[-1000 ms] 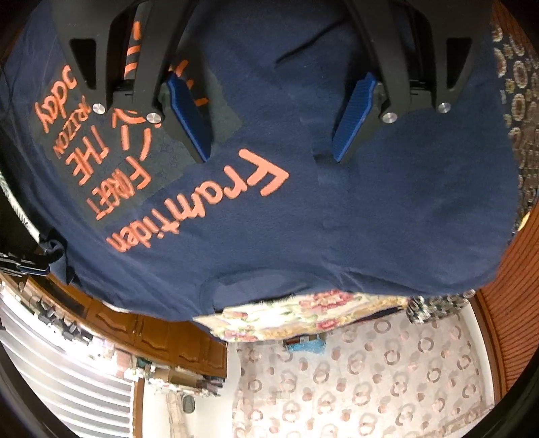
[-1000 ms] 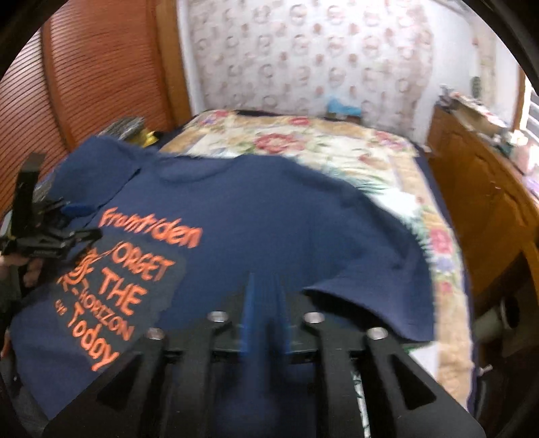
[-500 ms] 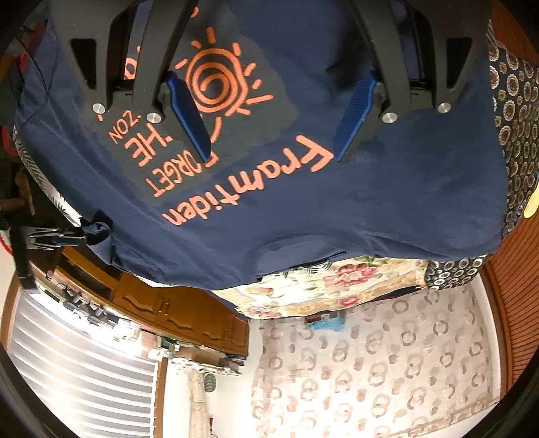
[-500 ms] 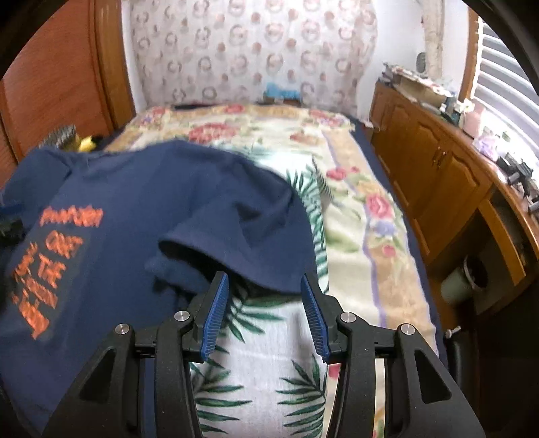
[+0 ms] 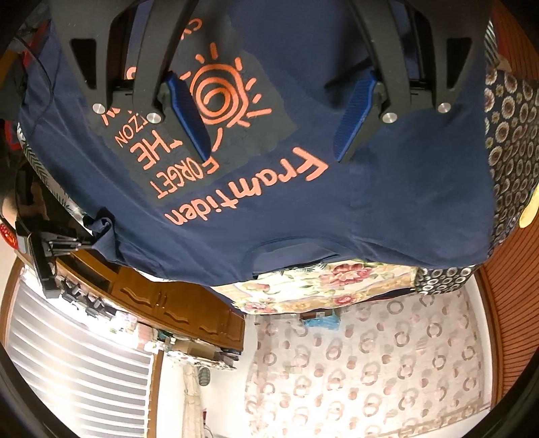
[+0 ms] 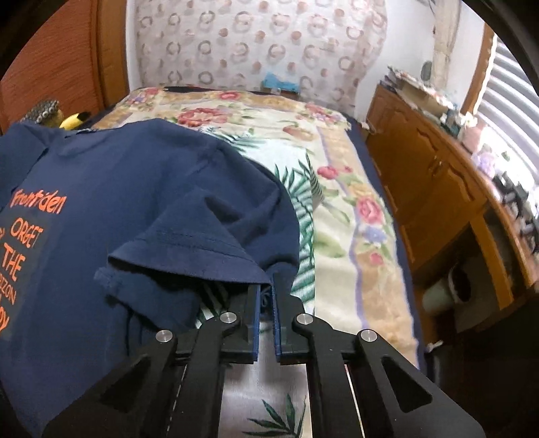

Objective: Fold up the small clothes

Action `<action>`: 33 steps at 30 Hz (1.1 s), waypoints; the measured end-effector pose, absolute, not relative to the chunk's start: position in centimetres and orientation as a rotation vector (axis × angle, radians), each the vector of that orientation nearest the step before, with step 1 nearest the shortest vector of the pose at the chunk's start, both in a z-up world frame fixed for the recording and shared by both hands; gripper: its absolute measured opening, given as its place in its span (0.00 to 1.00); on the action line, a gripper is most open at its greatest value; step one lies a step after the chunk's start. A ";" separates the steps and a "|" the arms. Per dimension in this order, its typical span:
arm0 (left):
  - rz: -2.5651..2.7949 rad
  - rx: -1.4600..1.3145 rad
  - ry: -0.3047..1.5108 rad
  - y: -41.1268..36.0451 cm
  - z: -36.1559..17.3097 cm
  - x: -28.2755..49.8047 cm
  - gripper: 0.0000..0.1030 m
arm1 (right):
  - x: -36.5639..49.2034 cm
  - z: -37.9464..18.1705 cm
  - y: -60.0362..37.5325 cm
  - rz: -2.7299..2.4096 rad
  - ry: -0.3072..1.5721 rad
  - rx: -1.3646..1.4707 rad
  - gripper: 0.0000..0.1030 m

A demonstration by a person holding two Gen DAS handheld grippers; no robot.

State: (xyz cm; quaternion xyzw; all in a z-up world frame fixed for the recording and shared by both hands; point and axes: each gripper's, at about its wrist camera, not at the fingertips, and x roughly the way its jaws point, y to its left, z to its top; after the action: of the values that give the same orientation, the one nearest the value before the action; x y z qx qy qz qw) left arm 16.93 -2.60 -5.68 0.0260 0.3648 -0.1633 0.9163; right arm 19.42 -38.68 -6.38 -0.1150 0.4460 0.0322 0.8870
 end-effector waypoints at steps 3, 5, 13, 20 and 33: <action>-0.318 0.045 0.744 -2.1 -5.6 16.4 0.73 | 19.6 -4.4 -37.3 0.103 0.868 -0.257 0.01; -0.308 0.037 0.741 -1.7 -5.5 16.0 0.73 | 19.7 -3.0 -36.0 0.137 0.826 -0.270 0.01; -0.271 0.023 0.731 -0.5 -5.3 15.1 0.73 | 22.0 1.1 -26.3 0.358 0.714 -0.383 0.01; -0.243 0.017 0.731 0.2 -5.5 13.8 0.73 | 23.2 0.2 -21.0 0.469 0.712 -0.424 0.25; -0.219 -0.003 0.697 1.1 -5.1 10.8 0.73 | 21.0 -3.9 -24.8 0.343 0.828 -0.280 0.27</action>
State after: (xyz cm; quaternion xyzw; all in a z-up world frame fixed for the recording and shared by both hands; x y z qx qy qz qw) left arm 10.77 1.13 -5.12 -0.0013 0.3407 -0.1070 0.9341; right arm 21.01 -24.80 -3.92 -0.1350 0.3991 0.1651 0.8918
